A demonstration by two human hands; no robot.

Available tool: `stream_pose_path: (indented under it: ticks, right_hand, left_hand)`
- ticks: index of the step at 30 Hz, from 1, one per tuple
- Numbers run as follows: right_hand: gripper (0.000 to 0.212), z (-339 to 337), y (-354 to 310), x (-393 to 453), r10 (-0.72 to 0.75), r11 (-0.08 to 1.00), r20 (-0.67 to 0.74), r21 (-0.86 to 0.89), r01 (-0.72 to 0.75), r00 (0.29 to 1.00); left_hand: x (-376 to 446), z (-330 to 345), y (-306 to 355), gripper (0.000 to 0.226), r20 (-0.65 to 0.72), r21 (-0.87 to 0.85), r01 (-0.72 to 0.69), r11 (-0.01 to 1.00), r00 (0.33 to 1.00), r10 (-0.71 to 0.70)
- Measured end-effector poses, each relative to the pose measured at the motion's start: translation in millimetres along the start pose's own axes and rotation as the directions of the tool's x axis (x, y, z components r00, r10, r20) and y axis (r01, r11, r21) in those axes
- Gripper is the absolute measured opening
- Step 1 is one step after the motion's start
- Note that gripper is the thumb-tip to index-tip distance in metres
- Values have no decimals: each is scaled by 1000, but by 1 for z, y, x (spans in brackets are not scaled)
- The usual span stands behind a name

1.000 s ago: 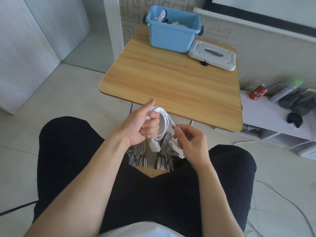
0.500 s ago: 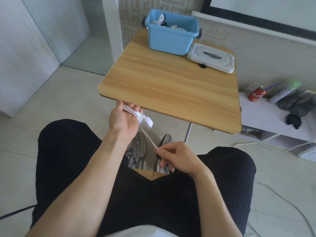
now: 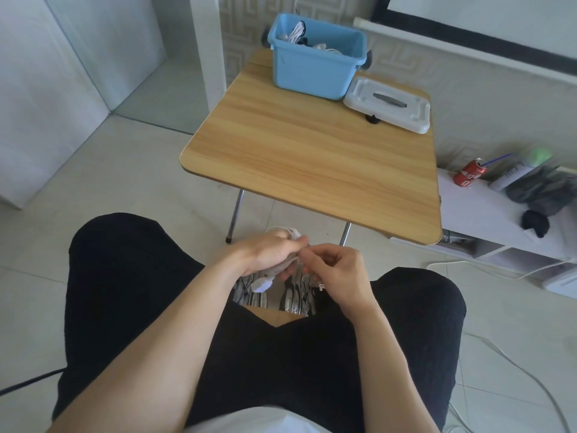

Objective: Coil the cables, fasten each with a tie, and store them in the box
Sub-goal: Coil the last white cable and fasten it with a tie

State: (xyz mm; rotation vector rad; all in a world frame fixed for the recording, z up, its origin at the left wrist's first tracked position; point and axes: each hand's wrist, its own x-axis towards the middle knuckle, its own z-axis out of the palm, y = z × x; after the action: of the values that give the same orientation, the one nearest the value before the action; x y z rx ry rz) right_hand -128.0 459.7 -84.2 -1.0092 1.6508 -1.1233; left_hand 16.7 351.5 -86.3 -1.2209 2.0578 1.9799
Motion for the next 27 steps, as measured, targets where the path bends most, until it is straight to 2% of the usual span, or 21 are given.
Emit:
stream_pose_path:
  ticks: [4, 7, 9, 13, 16, 19, 21, 23, 25, 27]
  right_hand:
    - [19, -2, -2, 1, -18, 999, -111, 30, 22, 994]
    - [30, -5, 0, 3, 19, 994, -181, 108, 1, 983]
    - [35, -9, 2, 3, 48, 983, -218, 184, -7, 975]
    - [30, -16, 5, 6, 132, 897, -167, 440, -46, 977]
    - [20, -14, 6, 8, 26, 897, -60, 443, 3, 998]
    - [15, -15, 10, 8, -29, 903, -8, 428, 30, 1000]
    - [15, -18, 12, 8, -56, 903, 4, 428, 49, 998]
    - [15, -19, 13, 9, -58, 917, 15, 396, 47, 998]
    - [18, -16, 14, 9, -21, 964, 37, 266, 11, 999]
    - [21, -12, 15, 8, 26, 994, 94, 107, -36, 995]
  left_hand:
    - [-6, -1, 4, 70, 242, -108, 73, 991, 969, -45]
    - [-9, -4, 3, 67, 421, -218, 119, 969, 907, -16]
    - [-10, -7, 3, 65, 490, -298, 120, 947, 871, 43]
    - [-9, -11, 6, 57, 472, -511, 99, 854, 863, 182]
    - [-9, -13, 7, 51, 454, -651, 92, 754, 843, 289]
    - [-11, -21, 6, 47, 372, -804, 58, 592, 825, 425]
    - [-14, -23, 7, 47, 234, -893, 6, 451, 861, 451]
    - [-12, -21, 12, 52, 27, -964, -77, 256, 926, 377]
    - [-8, -16, 15, 54, -163, -981, -184, 64, 956, 245]
    - [-3, -13, 16, 52, -286, -958, -284, -30, 948, 140]
